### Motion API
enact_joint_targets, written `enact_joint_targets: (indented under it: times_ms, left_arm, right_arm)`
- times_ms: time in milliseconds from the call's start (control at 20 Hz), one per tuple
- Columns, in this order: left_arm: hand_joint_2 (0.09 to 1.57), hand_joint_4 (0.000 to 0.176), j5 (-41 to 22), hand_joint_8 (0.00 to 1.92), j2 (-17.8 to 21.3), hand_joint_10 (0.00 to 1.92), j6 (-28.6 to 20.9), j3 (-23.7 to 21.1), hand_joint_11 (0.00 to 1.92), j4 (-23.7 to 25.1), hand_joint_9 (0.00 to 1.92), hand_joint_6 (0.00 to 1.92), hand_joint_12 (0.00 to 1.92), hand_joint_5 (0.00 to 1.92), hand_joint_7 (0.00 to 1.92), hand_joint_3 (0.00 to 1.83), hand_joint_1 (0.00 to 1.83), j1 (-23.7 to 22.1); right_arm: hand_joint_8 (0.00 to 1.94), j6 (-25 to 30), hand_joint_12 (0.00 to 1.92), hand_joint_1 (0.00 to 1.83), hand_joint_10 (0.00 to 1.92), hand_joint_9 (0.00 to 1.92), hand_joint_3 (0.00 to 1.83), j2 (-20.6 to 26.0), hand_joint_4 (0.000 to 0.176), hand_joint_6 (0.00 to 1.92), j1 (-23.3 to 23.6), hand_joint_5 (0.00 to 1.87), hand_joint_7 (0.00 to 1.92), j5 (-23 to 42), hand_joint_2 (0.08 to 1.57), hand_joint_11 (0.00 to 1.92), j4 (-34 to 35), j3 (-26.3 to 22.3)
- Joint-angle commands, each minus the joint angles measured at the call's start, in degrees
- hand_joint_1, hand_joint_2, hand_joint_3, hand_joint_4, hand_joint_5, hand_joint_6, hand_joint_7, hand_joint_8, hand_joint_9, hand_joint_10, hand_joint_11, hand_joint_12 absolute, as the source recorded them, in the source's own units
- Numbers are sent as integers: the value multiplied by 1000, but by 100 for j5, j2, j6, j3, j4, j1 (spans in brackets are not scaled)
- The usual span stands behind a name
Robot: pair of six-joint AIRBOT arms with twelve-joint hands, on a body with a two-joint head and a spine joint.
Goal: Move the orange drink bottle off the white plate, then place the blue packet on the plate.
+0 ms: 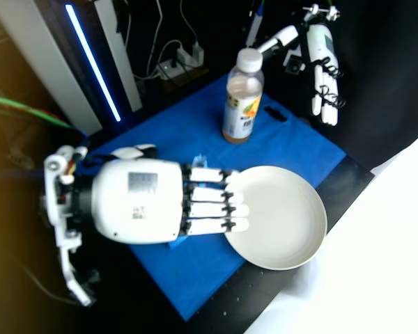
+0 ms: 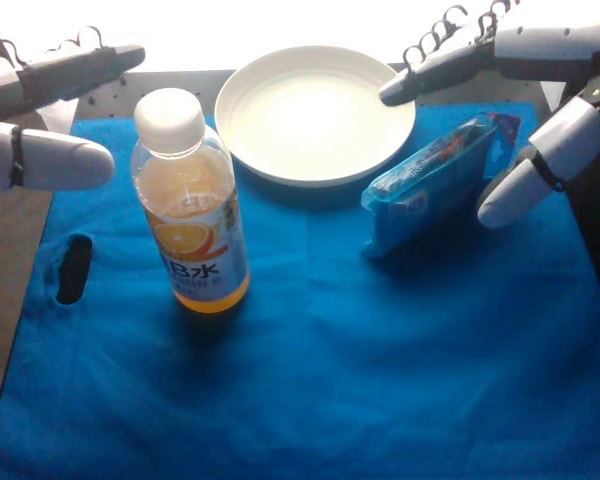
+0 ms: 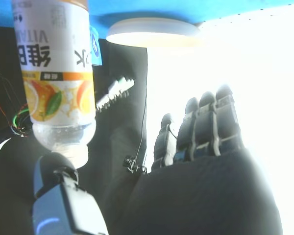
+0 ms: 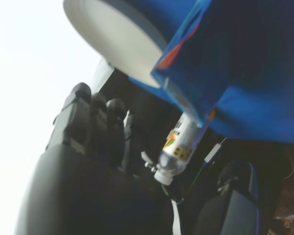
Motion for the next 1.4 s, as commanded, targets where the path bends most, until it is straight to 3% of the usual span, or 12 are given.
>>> enact_joint_targets:
  times_ms: [0,400,550,600,750,850,900,950,1050,1150,1250,1350]
  left_arm:
    - [680,176,-588,0,38,0,-26,19,0,-292,0,0,0,0,0,0,352,-50]
    - [712,176,-665,0,-4,0,-22,-13,0,-352,0,0,0,0,0,10,343,47]
    - [707,176,-696,0,-6,0,-22,-18,0,-368,0,0,0,0,0,6,338,52]
    - [694,176,-706,0,-5,0,-22,-25,0,-369,0,0,0,0,0,0,334,60]
    - [639,176,-774,0,-6,0,-15,-55,0,-461,0,0,0,0,0,0,416,157]
    - [651,176,-850,0,-2,0,28,-67,0,-585,0,0,0,0,0,0,401,258]
    - [678,176,-861,0,0,0,38,-67,0,-614,0,0,0,0,0,0,404,284]
    - [692,176,-888,0,-1,0,38,-70,0,-634,0,0,0,0,0,6,410,292]
    - [711,176,-1034,0,-1,0,35,-106,0,-709,0,0,0,0,0,13,447,360]
    - [729,176,-1106,0,-1,0,36,-115,0,-744,0,0,0,0,0,18,391,399]
    - [742,176,-1083,0,6,0,37,-110,0,-754,0,0,0,0,0,20,377,401]
    - [729,176,-1081,0,18,0,37,-110,0,-774,0,0,0,0,0,10,357,417]
  right_arm:
    - [1,62,940,703,2,354,0,-53,75,3,73,517,439,145,636,18,215,10]
    - [1,63,1061,895,7,450,4,-292,86,4,72,614,534,-16,708,0,61,89]
    - [10,63,1057,893,21,499,8,-358,48,4,69,615,554,-44,724,55,60,136]
    - [3,63,1042,870,5,438,13,-367,59,0,69,591,539,-57,740,12,60,142]
    - [16,63,1072,897,28,495,19,-384,48,10,68,607,578,-86,775,69,61,147]
    - [27,63,1189,969,93,668,8,-415,13,22,68,780,752,-89,868,154,61,165]
    - [29,63,1300,1073,168,778,11,-445,79,538,51,1083,887,-89,995,233,61,195]
    - [878,63,1497,1210,584,812,3,-472,0,513,34,1164,968,-89,1060,335,62,218]
    - [1010,63,1440,1237,757,790,2,-540,0,662,8,1162,967,-102,1079,426,65,265]
    - [1084,63,1505,1242,827,820,0,-625,0,571,-26,1188,955,-139,1082,512,92,358]
    - [1197,63,1671,1258,1142,772,0,-679,0,396,-65,1240,930,-165,1085,602,139,433]
    - [1241,63,1605,1260,1144,770,0,-699,0,395,-86,1222,918,-165,1093,628,245,474]
